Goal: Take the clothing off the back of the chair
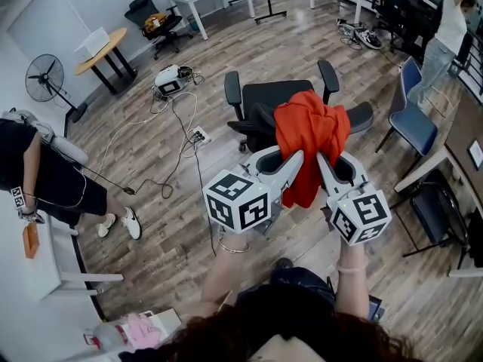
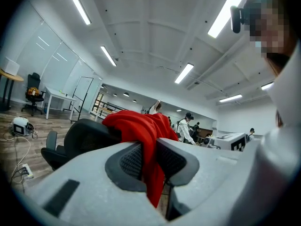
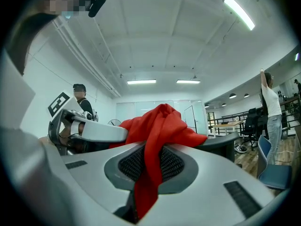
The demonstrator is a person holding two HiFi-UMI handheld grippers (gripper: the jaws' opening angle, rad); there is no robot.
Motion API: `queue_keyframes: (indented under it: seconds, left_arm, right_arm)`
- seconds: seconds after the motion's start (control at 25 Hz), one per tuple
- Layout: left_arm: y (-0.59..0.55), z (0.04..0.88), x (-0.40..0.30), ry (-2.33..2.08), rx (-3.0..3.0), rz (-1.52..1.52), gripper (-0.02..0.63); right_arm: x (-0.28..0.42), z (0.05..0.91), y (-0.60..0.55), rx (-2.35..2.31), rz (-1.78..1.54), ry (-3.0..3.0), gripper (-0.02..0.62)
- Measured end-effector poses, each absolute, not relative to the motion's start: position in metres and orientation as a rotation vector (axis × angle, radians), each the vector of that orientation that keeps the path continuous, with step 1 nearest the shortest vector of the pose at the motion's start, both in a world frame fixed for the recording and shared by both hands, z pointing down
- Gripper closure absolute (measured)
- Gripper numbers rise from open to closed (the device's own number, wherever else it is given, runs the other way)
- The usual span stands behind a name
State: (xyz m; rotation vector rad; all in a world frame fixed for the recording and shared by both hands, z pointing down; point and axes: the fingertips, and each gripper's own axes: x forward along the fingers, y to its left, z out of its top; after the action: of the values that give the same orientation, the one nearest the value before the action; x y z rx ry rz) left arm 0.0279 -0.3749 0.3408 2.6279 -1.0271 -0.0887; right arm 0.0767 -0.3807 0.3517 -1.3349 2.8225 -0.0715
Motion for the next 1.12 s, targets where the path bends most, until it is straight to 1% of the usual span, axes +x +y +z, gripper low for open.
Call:
queue_keyframes:
  seconds: [0.56,1.12]
  left_arm:
    - [-0.331,0.297,0.034,-0.988,2.747,-0.126,0.541]
    - [-0.282,0.265,0.015,-1.023,2.812,-0.179,0.541]
  right_arm:
    - [0.074,0.306,-0.338,-1.302,0.079,2.761,0.549]
    - [0.053,0.274,-0.288,-1.261,0.184,2.738,0.549]
